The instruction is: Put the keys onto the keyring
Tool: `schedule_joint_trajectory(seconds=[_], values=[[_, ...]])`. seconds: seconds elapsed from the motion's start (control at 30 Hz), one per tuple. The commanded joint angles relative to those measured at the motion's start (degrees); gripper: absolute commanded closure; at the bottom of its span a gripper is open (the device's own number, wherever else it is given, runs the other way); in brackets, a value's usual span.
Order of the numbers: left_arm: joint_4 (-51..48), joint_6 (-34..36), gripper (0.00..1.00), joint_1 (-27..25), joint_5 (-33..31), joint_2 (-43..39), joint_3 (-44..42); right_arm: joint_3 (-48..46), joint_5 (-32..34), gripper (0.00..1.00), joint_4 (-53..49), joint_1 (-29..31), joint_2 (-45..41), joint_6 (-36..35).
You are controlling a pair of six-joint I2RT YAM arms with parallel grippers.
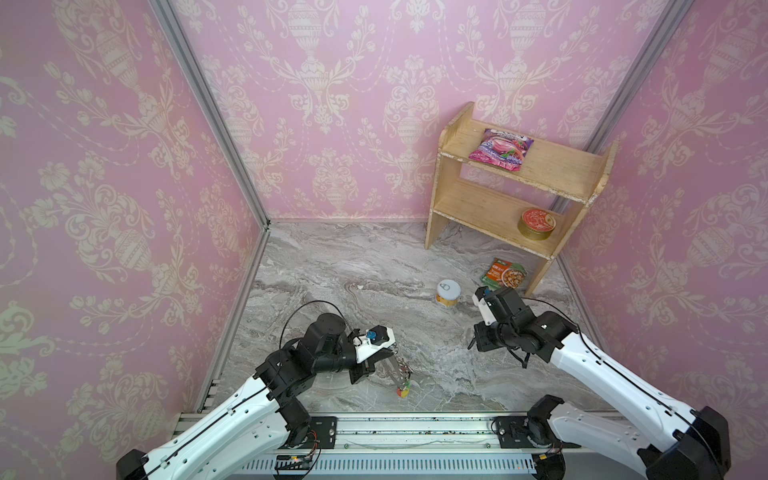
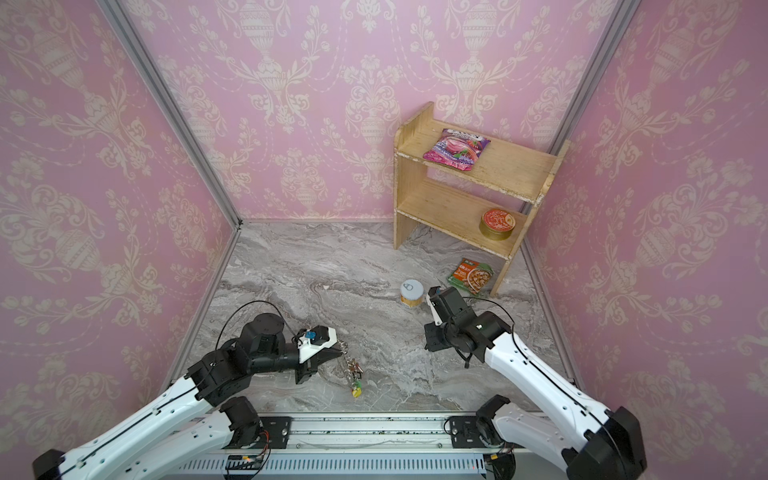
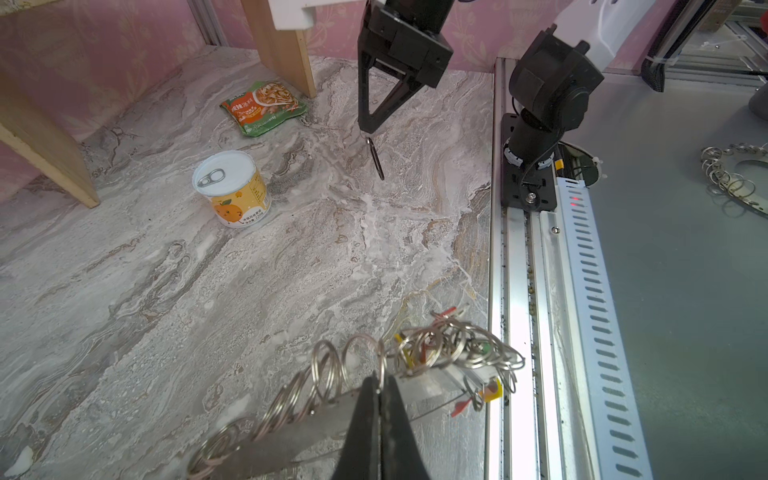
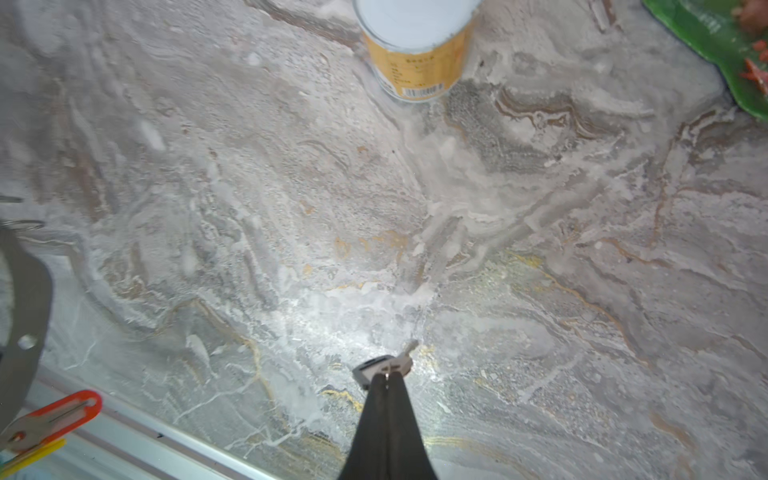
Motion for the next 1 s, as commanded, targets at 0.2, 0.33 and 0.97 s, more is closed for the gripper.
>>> schedule_joint_trajectory(seconds=[0.2, 0.33, 0.97], values=[[8.72, 1.46, 1.00, -2.92, -1.20, 11.05, 8.99, 2.51, -11.98, 1.00, 8.22, 0.54, -10.71, -11.96], [4.22, 7.67, 1.00, -2.93, 1.07, 17.62, 14.95, 7.55, -19.56, 1.00, 7.39, 0.45, -8.79, -15.12], [5.59, 21.74, 1.00, -2.40, 6.61, 12.02, 13.54, 14.28, -32.95, 1.00, 8.32, 6.26, -2.17, -34.75]])
